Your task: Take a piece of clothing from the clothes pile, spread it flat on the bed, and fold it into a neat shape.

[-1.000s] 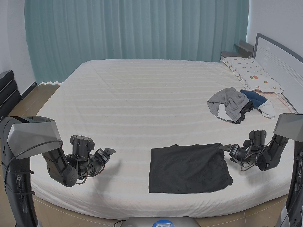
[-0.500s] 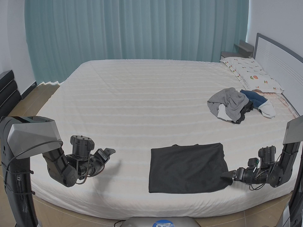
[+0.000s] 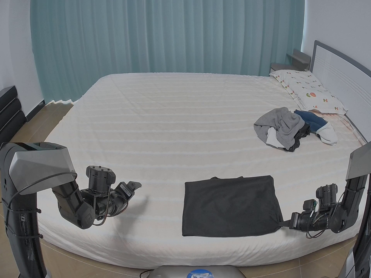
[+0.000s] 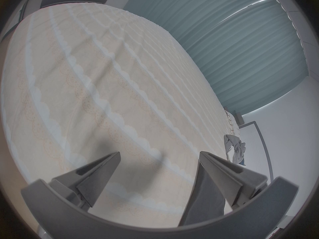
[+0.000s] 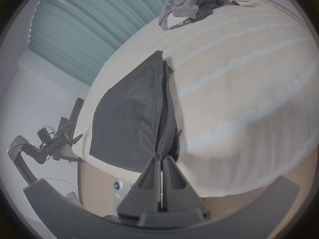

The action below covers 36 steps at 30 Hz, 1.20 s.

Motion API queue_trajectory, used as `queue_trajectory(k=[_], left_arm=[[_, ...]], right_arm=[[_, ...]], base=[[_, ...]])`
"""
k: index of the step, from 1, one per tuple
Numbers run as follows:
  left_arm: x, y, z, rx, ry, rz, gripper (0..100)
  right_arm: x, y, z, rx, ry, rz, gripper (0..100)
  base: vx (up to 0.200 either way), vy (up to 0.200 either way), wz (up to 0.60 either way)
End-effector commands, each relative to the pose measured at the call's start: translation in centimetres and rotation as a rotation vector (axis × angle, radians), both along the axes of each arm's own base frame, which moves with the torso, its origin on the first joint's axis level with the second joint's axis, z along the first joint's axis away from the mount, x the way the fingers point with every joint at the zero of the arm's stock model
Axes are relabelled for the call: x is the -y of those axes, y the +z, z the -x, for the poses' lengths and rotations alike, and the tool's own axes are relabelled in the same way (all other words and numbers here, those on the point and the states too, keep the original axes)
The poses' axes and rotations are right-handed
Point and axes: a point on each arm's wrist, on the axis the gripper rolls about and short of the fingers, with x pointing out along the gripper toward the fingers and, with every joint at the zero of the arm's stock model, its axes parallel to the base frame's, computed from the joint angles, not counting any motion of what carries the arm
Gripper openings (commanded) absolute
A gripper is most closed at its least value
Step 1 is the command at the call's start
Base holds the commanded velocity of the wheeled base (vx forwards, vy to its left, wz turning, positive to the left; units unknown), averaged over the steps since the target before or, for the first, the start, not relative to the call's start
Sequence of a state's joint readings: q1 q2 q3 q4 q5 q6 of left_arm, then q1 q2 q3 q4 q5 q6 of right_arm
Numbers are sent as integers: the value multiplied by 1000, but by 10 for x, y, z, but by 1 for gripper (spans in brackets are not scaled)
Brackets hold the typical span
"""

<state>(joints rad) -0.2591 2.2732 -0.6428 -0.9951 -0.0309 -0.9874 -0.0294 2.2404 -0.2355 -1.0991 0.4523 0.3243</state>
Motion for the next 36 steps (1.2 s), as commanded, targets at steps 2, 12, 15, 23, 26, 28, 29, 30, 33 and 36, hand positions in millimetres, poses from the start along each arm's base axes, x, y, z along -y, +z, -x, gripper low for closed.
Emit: queue_trajectory(k=[2,12,15,23,26,28,29,30,33,36], left_arm=[[0,0,0,0,0,0,100],[0,0,0,0,0,0,100],[0,0,0,0,0,0,100],[0,1,0,0,-2,6,100],[0,1,1,-2,-1,8,100],[1,1,1,-1,1,5,100],[1,2,1,0,0,6,100],[2,2,2,1,-3,4,100],[5,2,4,-8,-18,1,100],[11,4,9,-12,-40,4,100]], right_arm=[[1,0,1,-1,2,4,0],[5,0,1,13,3,18,100],[6,4,1,22,-6,6,100],[15,19,-5,24,-157,-186,100],[19,24,-12,54,-231,-310,100],[19,28,-14,63,-278,-375,100],[18,29,-15,67,-296,-404,100],[18,30,-16,65,-320,-435,100],[18,26,-18,49,-339,-456,100],[18,24,-17,52,-337,-456,100]], base=[[0,0,0],[0,0,0],[0,0,0],[0,0,0],[0,0,0],[0,0,0],[0,0,0],[0,0,0],[0,-133,0],[0,-200,0]])
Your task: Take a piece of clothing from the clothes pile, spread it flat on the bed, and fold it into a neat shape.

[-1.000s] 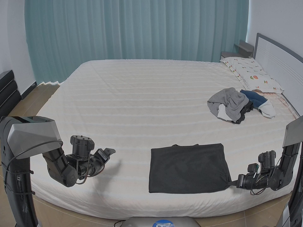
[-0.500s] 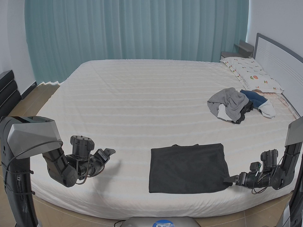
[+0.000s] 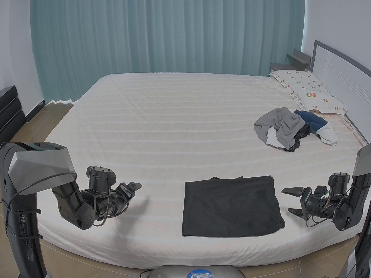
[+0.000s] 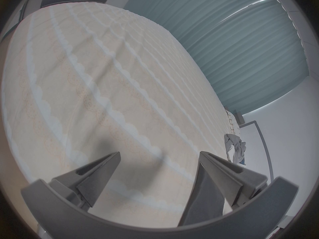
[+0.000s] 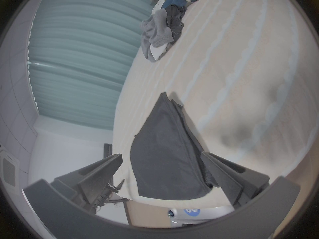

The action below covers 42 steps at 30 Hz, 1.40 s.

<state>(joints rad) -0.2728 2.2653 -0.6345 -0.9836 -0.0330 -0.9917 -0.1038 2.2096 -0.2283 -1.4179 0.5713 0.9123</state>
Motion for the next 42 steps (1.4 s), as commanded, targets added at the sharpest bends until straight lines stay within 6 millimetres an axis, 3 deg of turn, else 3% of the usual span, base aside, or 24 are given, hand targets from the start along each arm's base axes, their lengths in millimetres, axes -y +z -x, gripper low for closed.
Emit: queue_trajectory(k=[1,12,24,30,42], left_arm=[[10,4,6,0,-38,5,100],[22,3,11,-5,-74,6,100],[40,2,12,16,-153,-19,100],[43,-14,7,23,-224,-114,100],[65,-21,7,49,-303,-154,100]], right_arm=[[0,-7,1,-23,-1,-7,100],[-3,-8,3,-30,9,-3,100],[-5,-13,4,-38,22,18,100],[-5,-14,6,-33,33,33,100],[-9,-21,10,-10,40,41,100]], base=[[0,-200,0],[0,-200,0],[0,0,0],[0,0,0],[0,0,0]])
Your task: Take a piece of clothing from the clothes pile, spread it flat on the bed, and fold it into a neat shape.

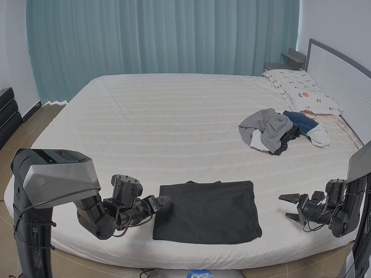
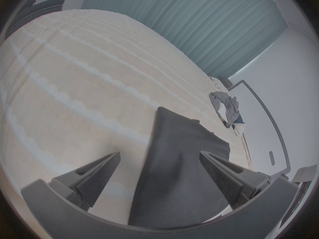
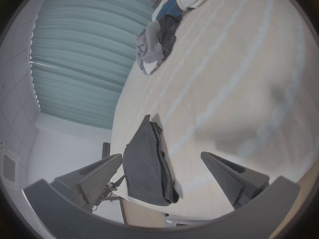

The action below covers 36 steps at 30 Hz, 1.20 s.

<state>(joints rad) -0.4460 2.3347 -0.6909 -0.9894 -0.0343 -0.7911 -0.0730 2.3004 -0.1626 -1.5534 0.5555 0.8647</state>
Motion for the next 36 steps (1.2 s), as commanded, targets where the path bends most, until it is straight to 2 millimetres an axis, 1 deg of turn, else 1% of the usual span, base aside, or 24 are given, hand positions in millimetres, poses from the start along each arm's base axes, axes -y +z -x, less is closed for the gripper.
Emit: queue_trajectory(k=[1,11,25,36], left_arm=[[5,-6,-2,-6,-9,-6,100],[19,-5,-3,12,-38,2,100],[20,-5,-6,18,-36,5,100],[24,-7,-7,22,-44,4,100]], right_arm=[[0,-4,1,-12,0,-1,100],[-1,-4,1,-13,3,0,100],[-1,-4,1,-12,3,0,100],[-1,-5,0,-12,3,0,100]], base=[[0,0,0],[0,0,0],[0,0,0],[0,0,0]])
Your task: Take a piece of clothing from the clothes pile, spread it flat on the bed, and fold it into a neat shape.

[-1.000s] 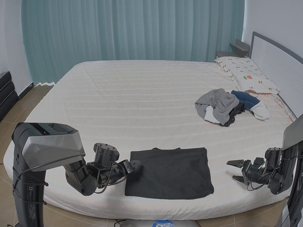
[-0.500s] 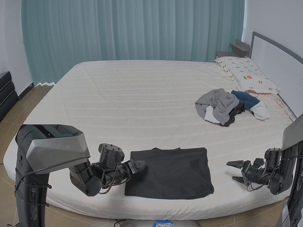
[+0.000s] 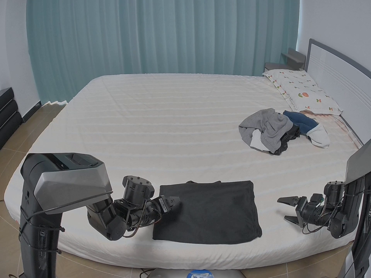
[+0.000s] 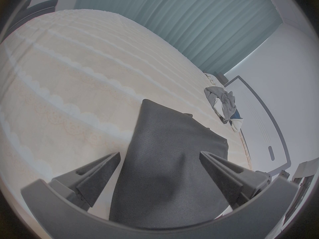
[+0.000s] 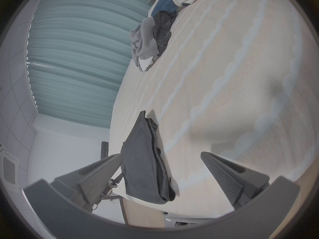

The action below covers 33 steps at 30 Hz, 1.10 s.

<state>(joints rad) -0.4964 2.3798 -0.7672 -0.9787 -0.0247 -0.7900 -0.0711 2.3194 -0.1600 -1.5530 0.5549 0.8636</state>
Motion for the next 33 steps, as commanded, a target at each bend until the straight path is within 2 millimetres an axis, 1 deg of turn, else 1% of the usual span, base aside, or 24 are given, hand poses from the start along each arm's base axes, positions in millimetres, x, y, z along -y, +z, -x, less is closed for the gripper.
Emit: queue_trajectory(k=[1,4,5,33], left_arm=[[1,-1,-1,0,-1,0,100],[1,-2,-1,-1,-1,-1,100],[1,-2,-1,-1,-1,-1,0],[-1,-3,-2,18,53,-23,0]], right_arm=[[0,0,-1,10,1,0,100],[0,0,-1,10,1,0,100],[0,0,-1,11,1,1,100],[0,0,0,8,1,0,100]], base=[[0,0,0],[0,0,0],[0,0,0],[0,0,0]])
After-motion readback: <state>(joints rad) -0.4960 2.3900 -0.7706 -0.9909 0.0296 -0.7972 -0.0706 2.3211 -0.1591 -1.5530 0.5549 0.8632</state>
